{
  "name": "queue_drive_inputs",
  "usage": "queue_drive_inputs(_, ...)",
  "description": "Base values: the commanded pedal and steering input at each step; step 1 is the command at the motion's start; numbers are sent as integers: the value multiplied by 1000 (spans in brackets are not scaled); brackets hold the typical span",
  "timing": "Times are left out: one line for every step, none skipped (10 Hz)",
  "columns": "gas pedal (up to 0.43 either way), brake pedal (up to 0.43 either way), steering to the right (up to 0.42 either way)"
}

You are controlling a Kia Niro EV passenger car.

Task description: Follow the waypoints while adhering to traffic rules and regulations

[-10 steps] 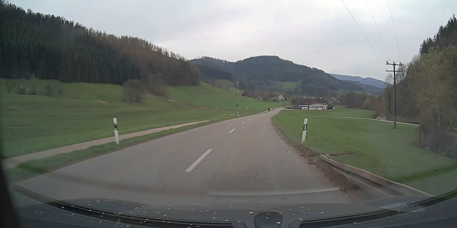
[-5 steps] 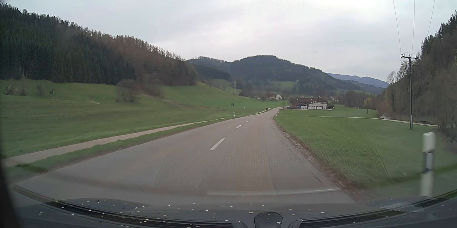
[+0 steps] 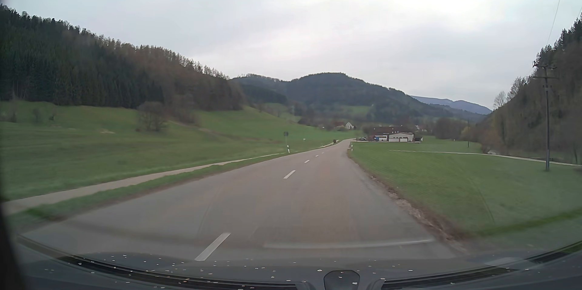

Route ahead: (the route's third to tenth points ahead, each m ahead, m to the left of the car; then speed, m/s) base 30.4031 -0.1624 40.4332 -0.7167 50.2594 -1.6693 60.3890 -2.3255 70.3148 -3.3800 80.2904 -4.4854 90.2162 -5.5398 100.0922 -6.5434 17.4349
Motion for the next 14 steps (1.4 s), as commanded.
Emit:
queue_drive_inputs(0, 0, 15)
queue_drive_inputs(0, 0, 15)
queue_drive_inputs(0, 0, 14)
queue_drive_inputs(0, 0, 14)
queue_drive_inputs(0, 0, 13)
queue_drive_inputs(0, 0, 11)
queue_drive_inputs(0, 0, 8)
queue_drive_inputs(0, 0, 8)
queue_drive_inputs(0, 0, 8)
queue_drive_inputs(0, 0, 8)
queue_drive_inputs(28, 0, 8)
queue_drive_inputs(47, 0, 8)
queue_drive_inputs(67, 0, 10)
queue_drive_inputs(79, 0, 11)
